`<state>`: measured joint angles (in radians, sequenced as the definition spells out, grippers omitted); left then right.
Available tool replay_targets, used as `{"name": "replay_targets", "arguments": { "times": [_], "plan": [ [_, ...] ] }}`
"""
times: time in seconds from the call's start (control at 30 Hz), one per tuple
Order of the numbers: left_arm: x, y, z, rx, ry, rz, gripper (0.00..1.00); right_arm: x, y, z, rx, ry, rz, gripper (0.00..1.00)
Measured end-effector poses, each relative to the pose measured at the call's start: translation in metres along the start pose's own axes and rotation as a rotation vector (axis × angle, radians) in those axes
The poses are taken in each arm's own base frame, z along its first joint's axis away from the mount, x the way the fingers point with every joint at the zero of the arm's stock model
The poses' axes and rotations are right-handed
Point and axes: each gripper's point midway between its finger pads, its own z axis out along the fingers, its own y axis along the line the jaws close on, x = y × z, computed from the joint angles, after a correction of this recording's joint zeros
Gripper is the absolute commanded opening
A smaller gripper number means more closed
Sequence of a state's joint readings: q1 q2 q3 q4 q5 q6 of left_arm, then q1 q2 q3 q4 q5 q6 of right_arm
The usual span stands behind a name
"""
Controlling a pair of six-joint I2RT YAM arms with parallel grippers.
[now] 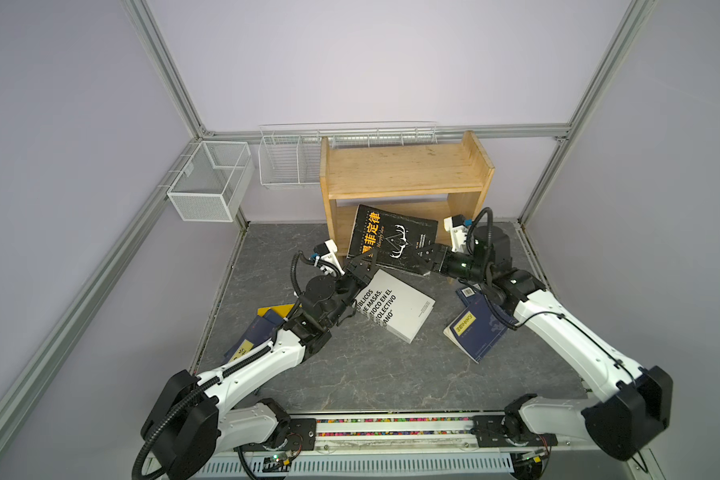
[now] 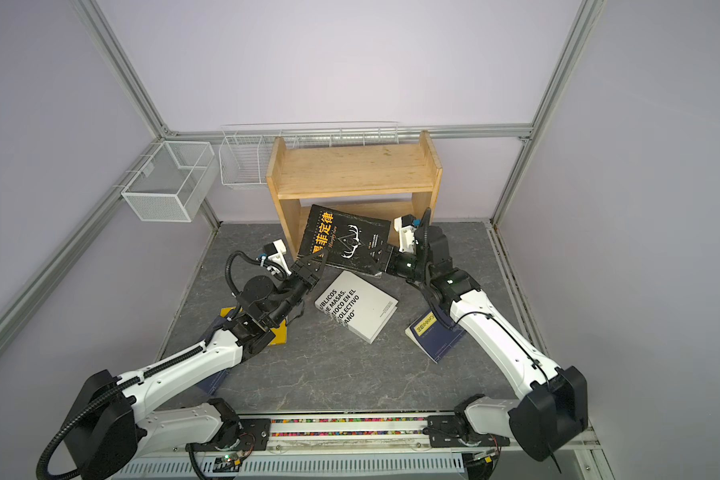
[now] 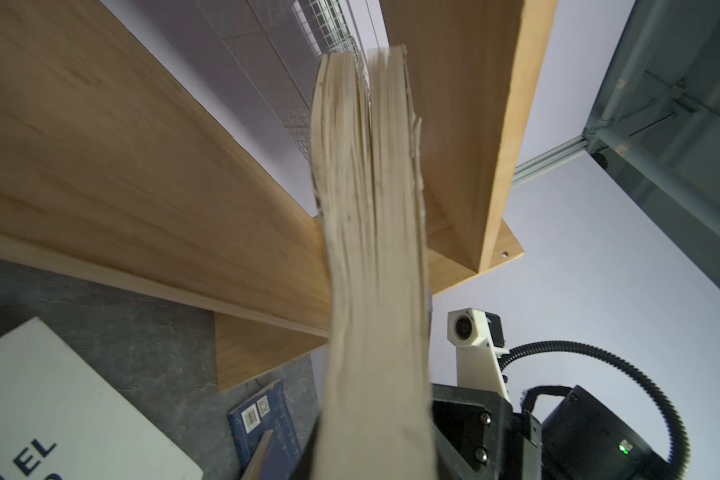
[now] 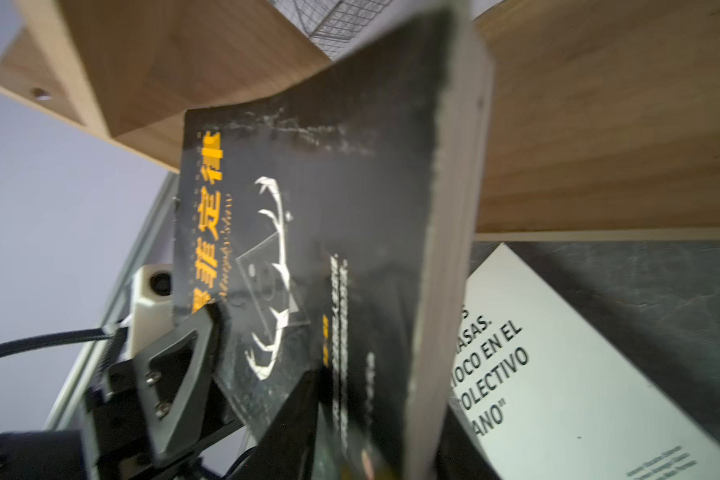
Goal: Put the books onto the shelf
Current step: 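Lower the black book with both grippers onto the lower shelf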
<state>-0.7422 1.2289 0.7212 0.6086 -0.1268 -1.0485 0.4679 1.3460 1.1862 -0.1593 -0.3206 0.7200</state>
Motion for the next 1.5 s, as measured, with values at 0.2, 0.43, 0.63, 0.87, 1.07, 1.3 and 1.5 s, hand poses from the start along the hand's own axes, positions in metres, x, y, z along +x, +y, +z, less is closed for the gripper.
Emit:
{"name": "replay_targets", "arguments": {
  "times": [0.2,0.43,0.63,0.87,1.07,1.3,1.5],
  "plan": [
    [-0.003,0.040,0.017,-0.125,-0.089,0.030,0.00,-0.022,-0.023,0.029,0.073,-0.064,0.007,0.53],
    [-0.005,0.068,0.032,-0.196,-0.172,0.014,0.00,-0.045,-0.024,0.048,0.070,-0.135,-0.003,0.58],
    [-0.010,0.062,0.050,-0.166,-0.208,-0.065,0.00,-0.064,-0.020,0.047,0.082,-0.189,-0.026,0.62],
    [-0.017,0.066,0.053,-0.170,-0.241,-0.138,0.00,-0.061,-0.038,0.055,0.145,-0.183,-0.041,0.67],
    [-0.027,0.072,0.062,-0.191,-0.255,-0.162,0.00,-0.055,-0.057,0.065,0.202,-0.168,-0.038,0.67],
    [-0.030,0.074,0.067,-0.215,-0.250,-0.173,0.00,-0.054,-0.064,0.082,0.196,-0.157,-0.041,0.63],
    [-0.029,0.076,0.071,-0.229,-0.236,-0.179,0.24,-0.051,-0.062,0.088,0.182,-0.147,-0.063,0.56]
  ]
}}
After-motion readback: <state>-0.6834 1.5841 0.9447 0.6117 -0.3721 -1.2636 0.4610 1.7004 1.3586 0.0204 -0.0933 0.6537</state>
